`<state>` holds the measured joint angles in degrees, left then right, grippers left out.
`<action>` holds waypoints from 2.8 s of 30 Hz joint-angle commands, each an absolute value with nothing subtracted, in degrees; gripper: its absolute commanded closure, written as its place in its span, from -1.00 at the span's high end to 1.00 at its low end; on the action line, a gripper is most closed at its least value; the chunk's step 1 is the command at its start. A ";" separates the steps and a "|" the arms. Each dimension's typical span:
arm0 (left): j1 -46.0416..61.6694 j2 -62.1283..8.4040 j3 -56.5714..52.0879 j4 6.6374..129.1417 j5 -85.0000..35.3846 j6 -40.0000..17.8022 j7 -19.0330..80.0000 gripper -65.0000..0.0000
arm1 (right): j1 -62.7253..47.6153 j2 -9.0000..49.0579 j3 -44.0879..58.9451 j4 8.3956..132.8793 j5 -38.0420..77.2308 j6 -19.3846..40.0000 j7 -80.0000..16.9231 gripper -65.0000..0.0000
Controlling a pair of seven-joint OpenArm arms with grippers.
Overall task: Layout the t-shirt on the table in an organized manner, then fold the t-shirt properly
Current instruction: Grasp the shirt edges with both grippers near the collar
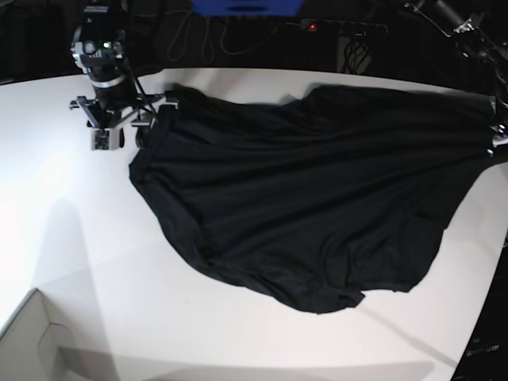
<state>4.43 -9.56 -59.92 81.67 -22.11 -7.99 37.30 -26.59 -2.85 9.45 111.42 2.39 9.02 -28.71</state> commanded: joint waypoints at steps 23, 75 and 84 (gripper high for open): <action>2.51 -10.51 -58.33 88.75 -29.93 -8.04 36.79 -0.11 | -24.31 -3.21 6.90 111.25 2.95 9.01 -35.47 0.38; -6.46 -11.03 -41.54 79.96 -24.92 -8.04 36.09 -0.09 | -1.89 12.62 14.29 86.64 2.68 8.92 -41.89 -0.59; -16.57 -11.65 -34.68 66.59 -24.31 -7.52 31.34 -0.09 | -4.09 8.40 20.79 101.05 2.59 8.92 -42.33 0.17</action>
